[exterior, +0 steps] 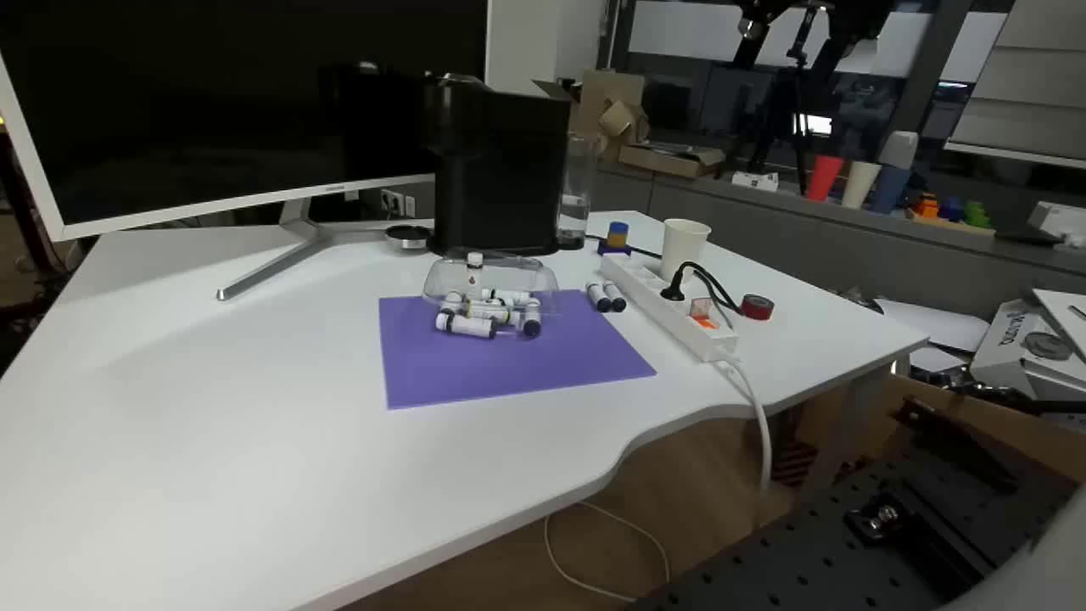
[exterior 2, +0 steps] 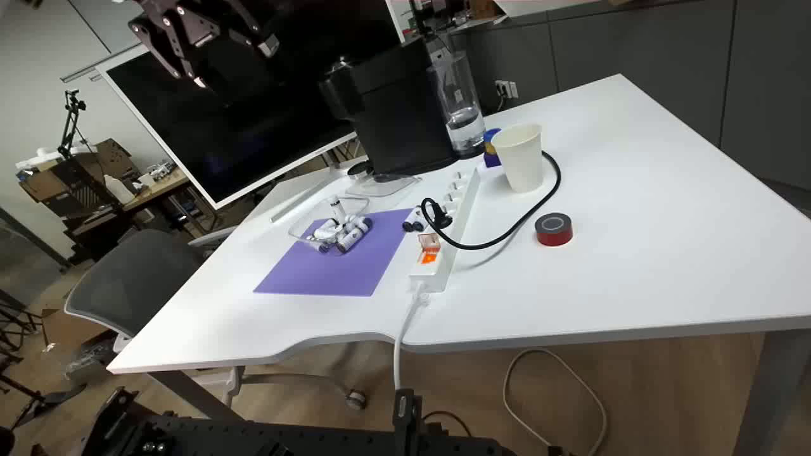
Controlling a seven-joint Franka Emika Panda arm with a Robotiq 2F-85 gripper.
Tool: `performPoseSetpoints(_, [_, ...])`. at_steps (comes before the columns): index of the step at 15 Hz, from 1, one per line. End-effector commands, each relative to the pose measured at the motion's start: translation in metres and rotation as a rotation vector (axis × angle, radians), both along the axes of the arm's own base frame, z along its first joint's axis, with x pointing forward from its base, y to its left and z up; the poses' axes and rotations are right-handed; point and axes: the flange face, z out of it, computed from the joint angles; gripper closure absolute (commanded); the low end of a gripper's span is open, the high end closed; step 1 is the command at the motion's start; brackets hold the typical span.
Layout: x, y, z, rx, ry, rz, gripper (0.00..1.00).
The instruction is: Remove one bottle from the container and place it on the table
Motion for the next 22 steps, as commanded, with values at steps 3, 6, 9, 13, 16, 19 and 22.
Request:
performPoseSetpoints(3, [0.000,0.000,0.001,0.000,0.001,0.000,0.00])
performPoseSetpoints(6, [0.000,0.000,0.001,0.000,0.001,0.000,0.00])
performPoseSetpoints(9, [0.000,0.000,0.001,0.000,0.001,0.000,0.00])
performPoseSetpoints(13, [0.008,-0.001,0.000,-0.004,0.008,-0.032,0.00])
performPoseSetpoints(16, [0.031,0.003,-0.016,0.009,0.061,-0.031,0.00])
performPoseSetpoints(19, [0.058,0.016,-0.035,0.006,0.113,-0.021,0.00])
performPoseSetpoints(22, [0.095,0.036,-0.054,-0.032,0.168,0.010,0.00])
